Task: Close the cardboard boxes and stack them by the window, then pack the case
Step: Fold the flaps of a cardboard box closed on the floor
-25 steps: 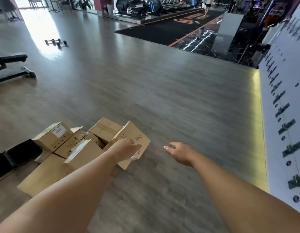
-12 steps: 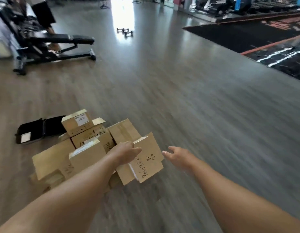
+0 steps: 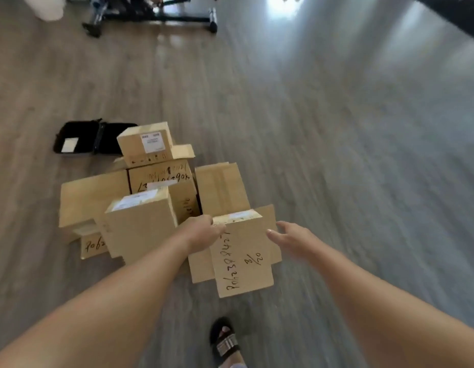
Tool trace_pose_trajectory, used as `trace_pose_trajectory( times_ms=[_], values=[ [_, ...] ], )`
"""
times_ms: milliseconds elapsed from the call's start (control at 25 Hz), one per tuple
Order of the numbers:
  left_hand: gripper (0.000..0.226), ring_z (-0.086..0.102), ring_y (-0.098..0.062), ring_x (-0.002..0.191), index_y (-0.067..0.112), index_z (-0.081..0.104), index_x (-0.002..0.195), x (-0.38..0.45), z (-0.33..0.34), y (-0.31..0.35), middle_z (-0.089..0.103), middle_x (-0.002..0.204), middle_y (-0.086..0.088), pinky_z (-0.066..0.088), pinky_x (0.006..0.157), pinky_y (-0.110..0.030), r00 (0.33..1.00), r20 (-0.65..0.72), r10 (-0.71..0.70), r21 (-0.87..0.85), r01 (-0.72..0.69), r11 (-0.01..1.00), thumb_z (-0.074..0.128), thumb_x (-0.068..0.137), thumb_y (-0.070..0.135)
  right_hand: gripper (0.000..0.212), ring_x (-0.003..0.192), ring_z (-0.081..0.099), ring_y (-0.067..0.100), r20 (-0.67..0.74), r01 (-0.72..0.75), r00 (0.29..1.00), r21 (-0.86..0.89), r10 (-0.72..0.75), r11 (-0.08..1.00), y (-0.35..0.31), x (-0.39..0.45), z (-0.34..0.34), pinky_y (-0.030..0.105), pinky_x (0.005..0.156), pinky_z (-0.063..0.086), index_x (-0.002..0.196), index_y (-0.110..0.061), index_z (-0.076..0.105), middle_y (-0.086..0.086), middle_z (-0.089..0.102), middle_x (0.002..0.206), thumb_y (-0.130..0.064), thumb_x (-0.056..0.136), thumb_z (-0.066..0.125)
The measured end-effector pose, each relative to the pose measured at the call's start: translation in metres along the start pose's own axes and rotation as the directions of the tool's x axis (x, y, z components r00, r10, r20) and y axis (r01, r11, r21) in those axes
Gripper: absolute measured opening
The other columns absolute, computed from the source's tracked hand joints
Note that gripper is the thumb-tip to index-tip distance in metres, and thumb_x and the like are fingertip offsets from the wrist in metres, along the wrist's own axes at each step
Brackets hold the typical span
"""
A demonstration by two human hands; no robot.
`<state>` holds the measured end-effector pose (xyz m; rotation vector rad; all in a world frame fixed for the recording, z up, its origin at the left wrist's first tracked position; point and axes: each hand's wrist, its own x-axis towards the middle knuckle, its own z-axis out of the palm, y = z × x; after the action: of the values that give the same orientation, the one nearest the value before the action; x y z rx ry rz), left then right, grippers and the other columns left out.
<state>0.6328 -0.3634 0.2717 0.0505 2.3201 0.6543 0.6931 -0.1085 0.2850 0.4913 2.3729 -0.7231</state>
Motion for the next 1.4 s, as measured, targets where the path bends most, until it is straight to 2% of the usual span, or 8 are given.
trace_pose_trajectory(
  times_ms=[120, 360, 560, 760, 880, 1080, 1240, 1400],
  values=[
    [0.058, 0.059, -0.022, 0.109, 0.023, 0.059, 0.128, 0.059, 0.033, -0.02, 0.062, 0.126, -0.001, 0.052, 0.094, -0.042, 0.997, -0.01, -0.077, -0.019, 0.077, 0.997, 0.044, 0.09, 0.064, 0.078, 0.135, 0.048, 0.026, 0.053, 0.031, 0.998, -0.033, -0.029, 0.999, 0.018, 0.075, 0.018, 0.039, 0.102, 0.046, 0.154, -0.024, 0.035, 0.003, 0.048, 0.152, -0.069, 0.09, 0.044],
    [0.064, 0.059, -0.026, 0.111, 0.015, 0.058, 0.128, 0.142, 0.11, -0.065, 0.061, 0.127, -0.007, 0.05, 0.092, -0.04, 0.971, -0.037, -0.238, -0.034, 0.237, 0.971, 0.044, 0.091, 0.065, 0.075, 0.139, 0.044, 0.028, 0.126, 0.185, 0.977, -0.113, -0.171, 0.976, 0.053, 0.187, 0.068, 0.036, 0.104, 0.038, 0.154, -0.017, 0.034, 0.008, 0.045, 0.154, -0.063, 0.096, 0.044],
    [0.068, 0.059, -0.03, 0.11, 0.008, 0.057, 0.129, 0.191, 0.147, -0.091, 0.062, 0.125, -0.012, 0.05, 0.092, -0.041, 0.919, -0.178, -0.353, -0.147, 0.329, 0.933, 0.045, 0.093, 0.065, 0.067, 0.105, 0.056, 0.021, 0.017, 0.238, 0.971, -0.032, -0.237, 0.971, 0.08, 0.259, 0.108, 0.035, 0.081, 0.047, 0.148, -0.017, 0.042, 0.005, 0.059, 0.135, -0.06, 0.096, 0.045],
    [0.071, 0.052, -0.034, 0.122, 0.008, 0.048, 0.141, 0.239, 0.178, -0.094, 0.054, 0.137, -0.013, 0.043, 0.095, -0.042, 0.854, -0.32, -0.411, -0.376, 0.284, 0.882, 0.04, 0.096, 0.063, 0.066, 0.114, 0.058, 0.032, -0.1, 0.209, 0.975, 0.105, -0.199, 0.972, 0.104, 0.306, 0.143, 0.049, 0.092, 0.053, 0.145, -0.02, 0.04, 0.01, 0.056, 0.136, -0.062, 0.094, 0.043],
    [0.052, 0.055, -0.031, 0.101, 0.009, 0.056, 0.121, 0.256, 0.187, -0.101, 0.06, 0.118, -0.011, 0.042, 0.078, -0.037, 0.764, -0.482, -0.428, -0.396, 0.246, 0.885, 0.039, 0.1, 0.052, 0.061, 0.106, 0.06, 0.035, -0.203, 0.213, 0.963, 0.155, -0.18, 0.965, 0.102, 0.317, 0.161, 0.053, 0.085, 0.057, 0.133, -0.018, 0.044, 0.014, 0.058, 0.126, -0.064, 0.094, 0.044],
    [0.033, 0.063, -0.031, 0.089, 0.011, 0.064, 0.101, 0.243, 0.192, -0.106, 0.065, 0.1, -0.008, 0.059, 0.081, -0.042, 0.684, -0.603, -0.41, -0.411, 0.175, 0.895, 0.053, 0.09, 0.04, 0.059, 0.104, 0.06, 0.036, -0.363, 0.307, 0.896, 0.096, -0.254, 0.947, 0.105, 0.304, 0.174, 0.046, 0.083, 0.055, 0.125, -0.01, 0.05, 0.013, 0.059, 0.118, -0.061, 0.096, 0.046],
    [0.029, 0.068, -0.03, 0.078, 0.014, 0.063, 0.1, 0.205, 0.204, -0.09, 0.068, 0.092, -0.011, 0.057, 0.049, -0.035, 0.843, -0.391, -0.369, -0.616, 0.058, 0.786, 0.05, 0.077, 0.026, 0.056, 0.103, 0.062, 0.039, -0.544, 0.322, 0.814, 0.135, -0.201, 0.937, 0.131, 0.271, 0.174, 0.036, 0.073, 0.042, 0.117, -0.007, 0.051, 0.016, 0.064, 0.111, -0.056, 0.093, 0.056],
    [0.016, 0.073, -0.028, 0.07, 0.013, 0.06, 0.099, 0.184, 0.227, -0.073, 0.073, 0.091, -0.015, 0.06, 0.05, -0.038, 0.927, -0.258, -0.274, -0.521, 0.106, 0.847, 0.051, 0.088, 0.019, 0.041, 0.083, 0.062, 0.032, -0.659, 0.363, 0.736, 0.187, -0.157, 0.913, 0.171, 0.237, 0.183, 0.033, 0.068, 0.046, 0.105, -0.01, 0.053, 0.013, 0.067, 0.096, -0.044, 0.087, 0.068]
  ],
)
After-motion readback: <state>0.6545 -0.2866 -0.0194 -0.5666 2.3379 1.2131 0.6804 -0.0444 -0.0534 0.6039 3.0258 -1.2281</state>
